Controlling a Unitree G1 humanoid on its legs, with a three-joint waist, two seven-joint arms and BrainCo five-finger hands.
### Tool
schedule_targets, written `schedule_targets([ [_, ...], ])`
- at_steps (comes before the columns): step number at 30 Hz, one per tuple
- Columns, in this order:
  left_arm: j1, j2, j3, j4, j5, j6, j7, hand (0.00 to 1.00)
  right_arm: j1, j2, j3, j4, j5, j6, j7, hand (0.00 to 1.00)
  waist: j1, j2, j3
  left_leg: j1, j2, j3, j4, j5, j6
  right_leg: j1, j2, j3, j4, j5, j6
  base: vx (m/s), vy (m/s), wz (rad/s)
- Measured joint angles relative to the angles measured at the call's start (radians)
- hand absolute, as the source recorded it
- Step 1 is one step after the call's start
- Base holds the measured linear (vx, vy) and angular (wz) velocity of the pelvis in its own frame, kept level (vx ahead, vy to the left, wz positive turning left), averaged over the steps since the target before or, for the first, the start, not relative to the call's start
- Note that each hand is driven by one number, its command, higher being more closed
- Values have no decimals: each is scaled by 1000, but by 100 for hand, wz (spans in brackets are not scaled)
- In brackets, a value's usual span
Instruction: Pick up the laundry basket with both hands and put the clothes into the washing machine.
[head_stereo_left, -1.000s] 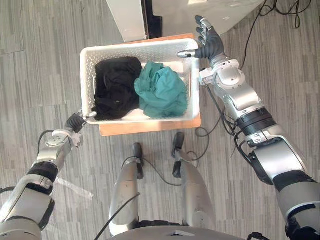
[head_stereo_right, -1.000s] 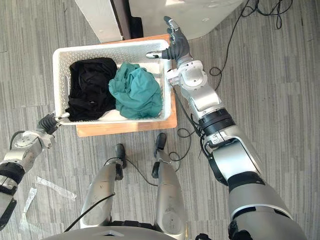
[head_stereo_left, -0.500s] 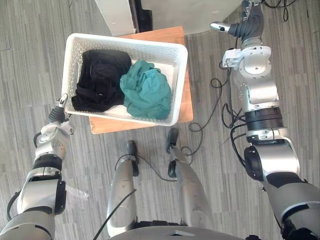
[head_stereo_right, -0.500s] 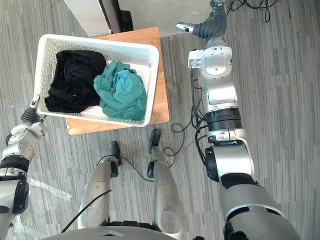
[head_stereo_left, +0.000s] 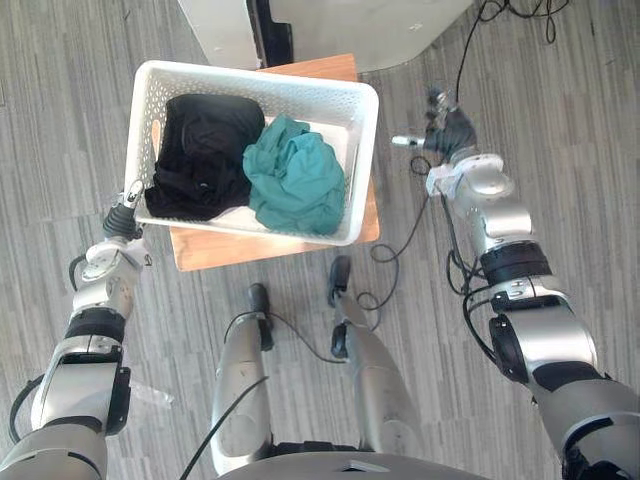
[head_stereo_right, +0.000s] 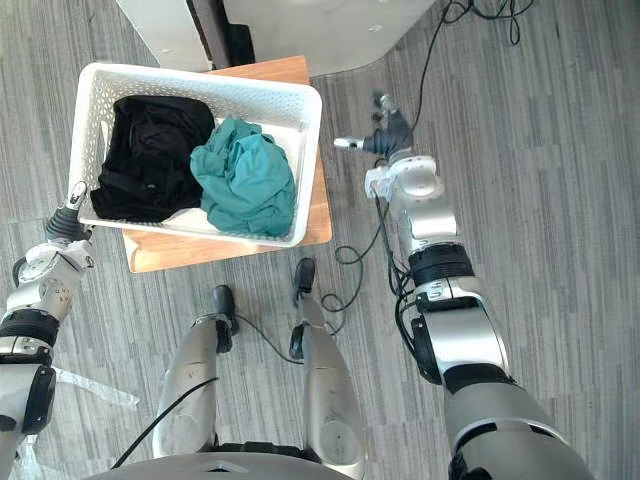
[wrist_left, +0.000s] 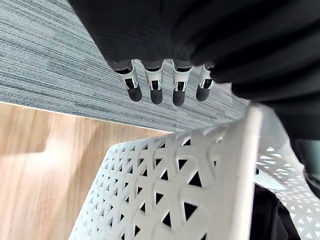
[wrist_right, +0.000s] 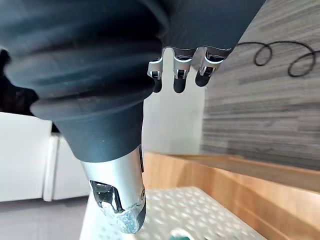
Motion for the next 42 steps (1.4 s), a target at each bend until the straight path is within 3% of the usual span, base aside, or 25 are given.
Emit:
schedule_targets([
  [2, -6, 18, -33, -1, -8, -6, -5, 0, 0, -19, 75, 8, 23, 9, 31, 0, 1, 0, 0, -10, 3, -3, 9, -2, 0, 0, 3, -1, -7, 5, -1, 0, 0, 0],
  [5, -1, 63, -148, -42, -27, -6, -16, 0, -6, -63, 308, 32, 88, 32, 96, 0, 10, -4, -2, -12, 3, -7, 9, -2, 0, 0, 3, -5, -7, 5, -2, -2, -6, 1],
  [13, 5, 159, -347, -116, -108, -16, -29, 0, -111, -215, 735, -7, 227, 39, 155, 0, 17, -10, -5, -22, 3, -17, 8, -2, 0, 0, 3, -22, -9, 11, -9, 19, -8, 5],
  [20, -36, 240, -518, -115, -117, -17, -42, 0, -213, -279, 923, -9, 288, 39, 170, 0, 20, -11, -6, -22, 5, -20, 9, -1, -1, 2, 4, -24, -9, 11, -9, 0, 0, 0],
  [26, -82, 286, -639, -114, -114, -12, -82, 0, -245, -305, 963, -6, 286, 38, 180, 0, 23, -11, -6, -22, 5, -25, 10, -1, -1, 7, 5, -28, -9, 11, -9, 2, -2, 1],
  [32, -113, 291, -651, -73, -91, -4, -120, 0, -243, -305, 945, 50, 267, 37, 197, 0, 25, -11, -6, -23, 7, -24, 13, -1, -1, 7, 6, -27, -10, 12, -11, 0, 0, 0],
  [37, -124, 251, -573, -8, -33, -4, -141, 0, -238, -277, 754, 222, 210, 38, 189, 0, 24, -11, -6, -26, 12, -18, 26, -2, 0, 4, 10, -21, -12, 19, -12, 1, -3, -5],
  [42, -108, 179, -427, 41, -16, -5, -142, 0, -239, -245, 552, 261, 168, 36, 151, 0, 23, -11, -6, -36, 17, 1, 44, -4, 2, -3, 14, 0, -28, 26, 6, -20, -6, -12],
])
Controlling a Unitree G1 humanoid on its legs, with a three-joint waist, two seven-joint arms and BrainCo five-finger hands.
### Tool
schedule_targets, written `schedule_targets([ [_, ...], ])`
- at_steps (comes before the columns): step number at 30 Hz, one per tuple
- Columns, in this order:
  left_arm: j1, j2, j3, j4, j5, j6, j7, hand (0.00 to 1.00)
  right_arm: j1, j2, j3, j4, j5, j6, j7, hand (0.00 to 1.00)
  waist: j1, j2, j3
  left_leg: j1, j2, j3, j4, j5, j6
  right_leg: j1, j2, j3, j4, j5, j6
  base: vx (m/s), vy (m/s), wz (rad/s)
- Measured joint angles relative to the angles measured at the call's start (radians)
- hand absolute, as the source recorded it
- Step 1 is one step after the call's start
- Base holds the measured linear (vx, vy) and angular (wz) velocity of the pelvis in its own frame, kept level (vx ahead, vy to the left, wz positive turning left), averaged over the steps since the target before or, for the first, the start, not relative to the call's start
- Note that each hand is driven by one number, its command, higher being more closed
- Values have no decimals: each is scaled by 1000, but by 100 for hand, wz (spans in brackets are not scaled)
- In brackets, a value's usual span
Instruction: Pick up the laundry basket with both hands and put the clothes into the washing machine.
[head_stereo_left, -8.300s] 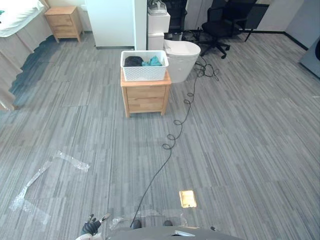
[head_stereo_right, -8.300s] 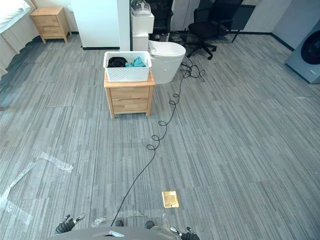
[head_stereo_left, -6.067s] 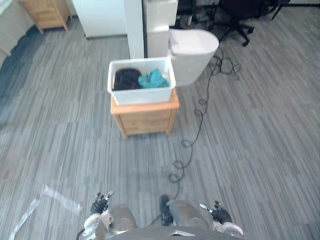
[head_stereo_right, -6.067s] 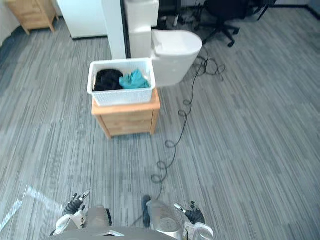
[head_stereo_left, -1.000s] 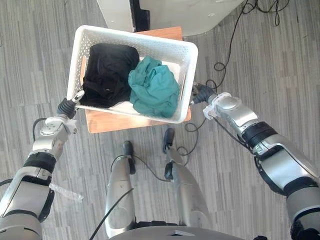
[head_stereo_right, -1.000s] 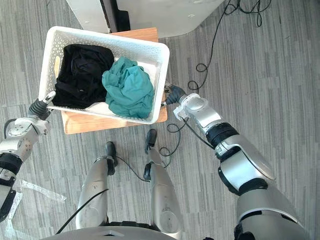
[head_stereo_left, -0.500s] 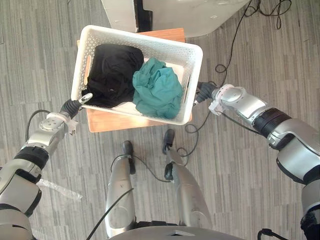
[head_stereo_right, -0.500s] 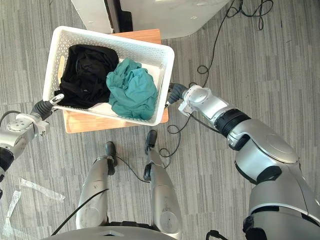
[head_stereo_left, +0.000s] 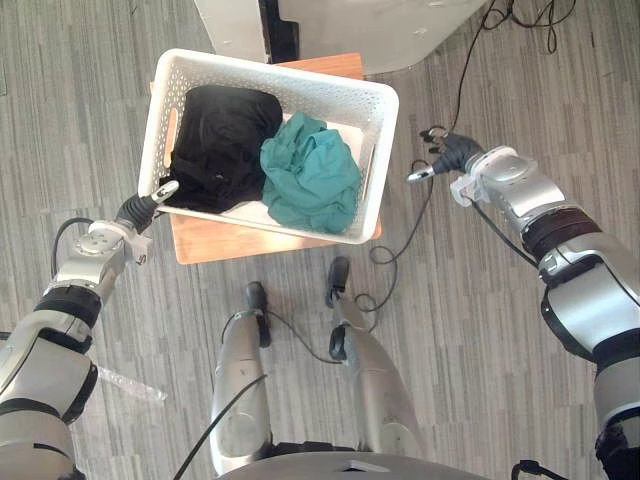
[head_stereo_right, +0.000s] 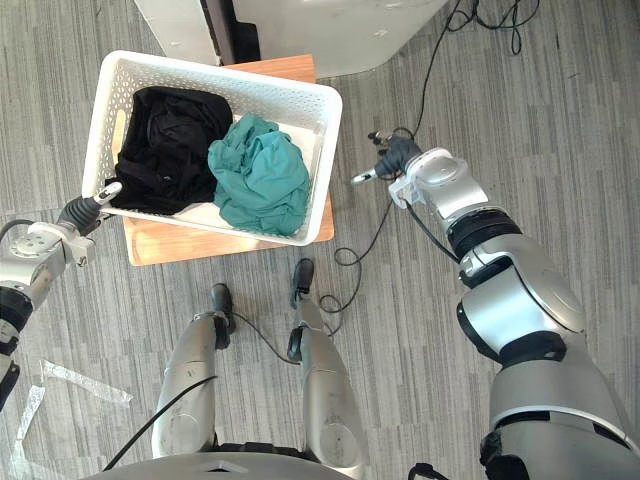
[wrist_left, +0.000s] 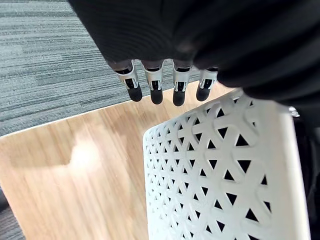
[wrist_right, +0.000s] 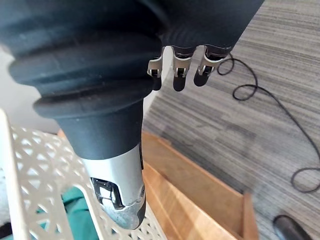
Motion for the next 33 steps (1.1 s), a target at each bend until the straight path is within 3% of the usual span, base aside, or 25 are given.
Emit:
schedule_targets([
  [9, 88, -12, 73, -57, -25, -16, 37, 0, -29, 12, -99, -52, 69, -1, -33, 0, -9, -1, -1, -10, 13, 28, 39, -20, 8, -4, 1, 5, -16, 11, 20, -6, 9, -12],
  [13, 176, 45, 12, -200, -55, -16, 39, 0, 26, -21, 24, -211, 63, -5, -3, 0, -7, -25, -16, -11, 17, 43, 42, -33, 14, -11, -10, -11, -22, 1, 35, 26, 20, -12],
  [23, 133, 147, -180, -341, -121, -12, 80, 0, 65, -98, 315, -280, 61, 3, 98, 0, 18, -25, -21, -48, 27, 16, 106, -75, 27, -11, -7, -32, -8, 28, 14, 26, 29, 2],
  [33, 137, 225, -313, -523, -160, 19, 110, 0, 49, -146, 449, -256, 60, 46, 126, 0, 19, -25, -21, -56, 21, -5, 104, -73, 26, -12, -12, -51, -1, 26, 11, 18, -1, 4],
])
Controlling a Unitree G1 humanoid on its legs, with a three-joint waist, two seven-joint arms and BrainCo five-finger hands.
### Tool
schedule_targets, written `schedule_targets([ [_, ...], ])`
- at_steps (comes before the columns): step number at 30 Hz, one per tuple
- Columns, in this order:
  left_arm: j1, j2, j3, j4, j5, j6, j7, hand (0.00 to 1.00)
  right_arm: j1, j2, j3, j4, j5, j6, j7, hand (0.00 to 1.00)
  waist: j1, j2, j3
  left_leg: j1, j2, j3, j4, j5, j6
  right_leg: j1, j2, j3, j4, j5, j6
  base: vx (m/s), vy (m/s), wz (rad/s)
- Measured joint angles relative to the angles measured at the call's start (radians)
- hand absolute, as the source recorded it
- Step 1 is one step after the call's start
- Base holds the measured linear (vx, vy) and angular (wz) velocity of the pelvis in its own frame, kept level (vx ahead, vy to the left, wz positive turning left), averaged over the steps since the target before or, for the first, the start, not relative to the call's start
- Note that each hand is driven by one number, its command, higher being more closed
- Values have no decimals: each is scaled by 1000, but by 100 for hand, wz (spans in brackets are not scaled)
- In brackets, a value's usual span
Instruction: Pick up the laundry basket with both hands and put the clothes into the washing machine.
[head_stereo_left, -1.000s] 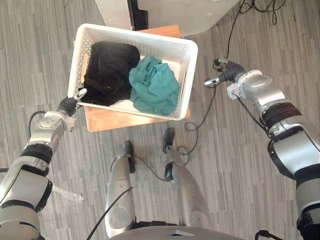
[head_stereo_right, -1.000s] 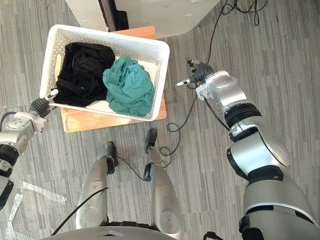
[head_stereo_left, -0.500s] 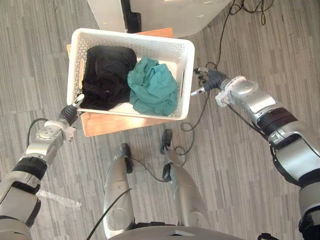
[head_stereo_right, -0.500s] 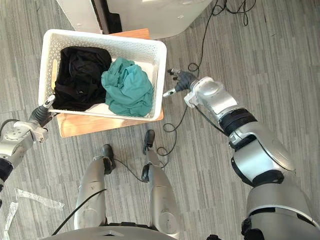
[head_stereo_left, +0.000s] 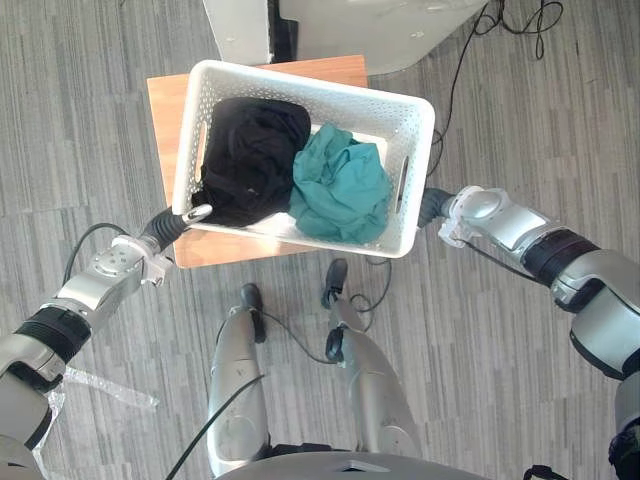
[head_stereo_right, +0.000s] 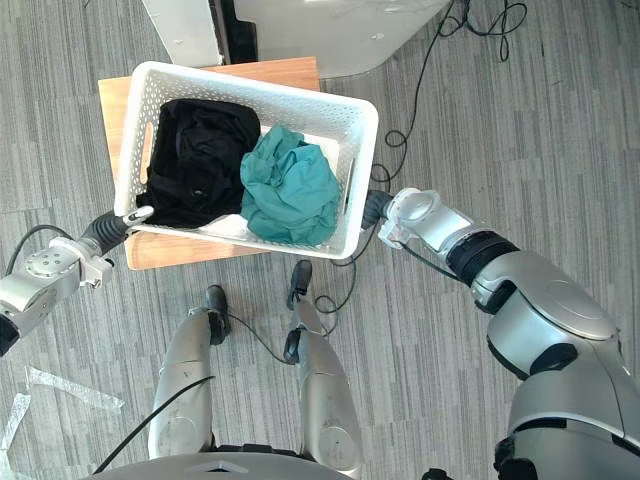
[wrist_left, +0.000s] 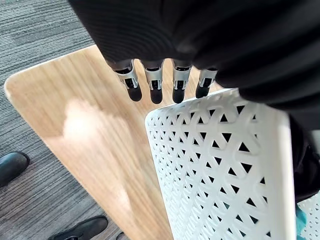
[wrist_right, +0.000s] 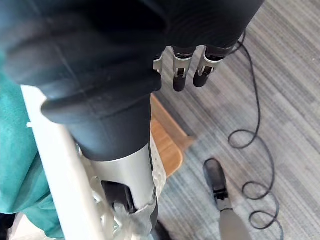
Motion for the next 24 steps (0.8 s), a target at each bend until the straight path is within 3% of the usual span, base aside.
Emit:
schedule_targets([
  [6, 66, 2, -16, -94, -2, 10, -13, 0, -49, -34, -13, 156, -52, -1, 1, 0, 1, 0, 0, 1, 0, -8, -2, 2, 3, 4, 0, -8, 4, -15, -19, -7, -6, 4],
  [12, 123, -68, 50, -98, 5, 13, -31, 0, -78, -65, -221, 346, -228, -10, -8, 0, 0, 1, -1, 0, 8, -17, 4, 4, -6, 11, 10, -22, 3, -10, -25, 14, -17, 3],
  [17, 170, -127, 118, -97, 23, 13, -28, 0, -79, -71, -352, 364, -224, -24, -43, 0, 0, 2, -1, -2, 16, -9, 24, -6, 0, 12, 14, -12, 3, -6, -22, -2, 21, -7],
  [24, 195, -131, 143, -101, 22, 11, -29, 0, -52, -68, -405, 341, -145, -29, -47, 0, 2, 2, -1, -4, 26, -3, 37, -13, -3, 12, 23, -4, -6, -16, -23, -12, 8, -6],
])
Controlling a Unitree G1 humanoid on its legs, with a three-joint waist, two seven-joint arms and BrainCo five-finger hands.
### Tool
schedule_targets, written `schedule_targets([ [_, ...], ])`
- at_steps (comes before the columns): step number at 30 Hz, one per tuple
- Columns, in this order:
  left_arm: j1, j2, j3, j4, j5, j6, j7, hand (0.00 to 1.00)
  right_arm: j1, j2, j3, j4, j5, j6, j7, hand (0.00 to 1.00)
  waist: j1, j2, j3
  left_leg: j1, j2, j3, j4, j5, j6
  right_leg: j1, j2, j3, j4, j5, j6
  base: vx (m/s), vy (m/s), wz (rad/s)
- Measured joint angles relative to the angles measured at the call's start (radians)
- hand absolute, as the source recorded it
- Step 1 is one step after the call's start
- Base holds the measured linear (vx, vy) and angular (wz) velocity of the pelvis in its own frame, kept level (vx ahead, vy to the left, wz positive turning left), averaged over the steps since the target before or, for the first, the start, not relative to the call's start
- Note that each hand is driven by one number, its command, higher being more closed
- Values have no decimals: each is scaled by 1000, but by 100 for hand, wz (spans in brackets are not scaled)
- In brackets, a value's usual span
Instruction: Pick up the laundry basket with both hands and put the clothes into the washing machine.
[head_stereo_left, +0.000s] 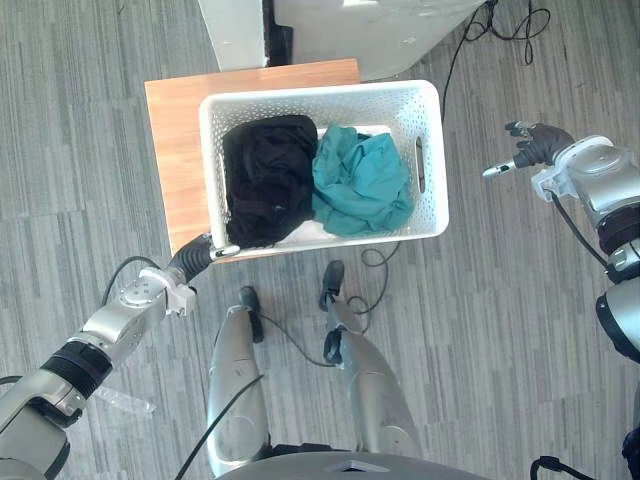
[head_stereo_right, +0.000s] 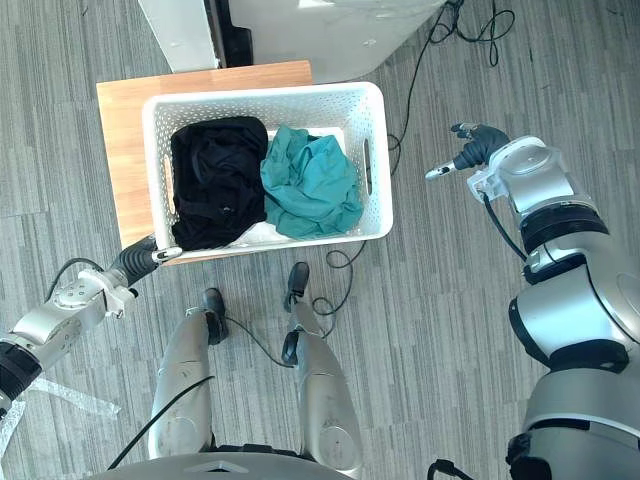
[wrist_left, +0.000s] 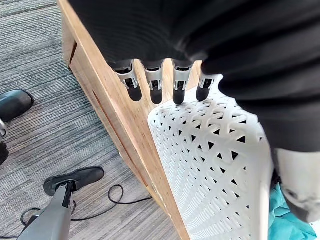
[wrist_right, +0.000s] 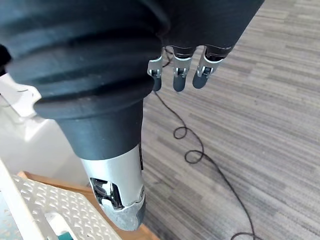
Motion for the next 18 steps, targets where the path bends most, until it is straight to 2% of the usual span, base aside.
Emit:
schedule_targets([
  [4, 3, 0, 0, -5, 0, 0, 0, 0, 27, 35, 2, -25, 35, 5, 3, 0, 1, 1, -1, 0, 1, -1, 0, -1, -2, 0, 1, 0, 1, 8, 0, 0, 0, 0],
  [8, -14, 5, -21, -5, -2, 0, 0, 0, 41, 67, 94, -84, 73, 9, 10, 0, 10, 1, -1, -1, 1, -1, -2, -1, -2, -3, 0, -1, 2, 8, -1, 0, 0, 0],
  [18, -88, 43, -114, 16, -21, -3, -4, 0, 34, 72, 242, -90, 127, 27, 10, 0, 23, 2, -1, -1, -1, -6, -12, 4, -6, -6, -1, -10, 15, 4, -6, 6, 3, 1],
])
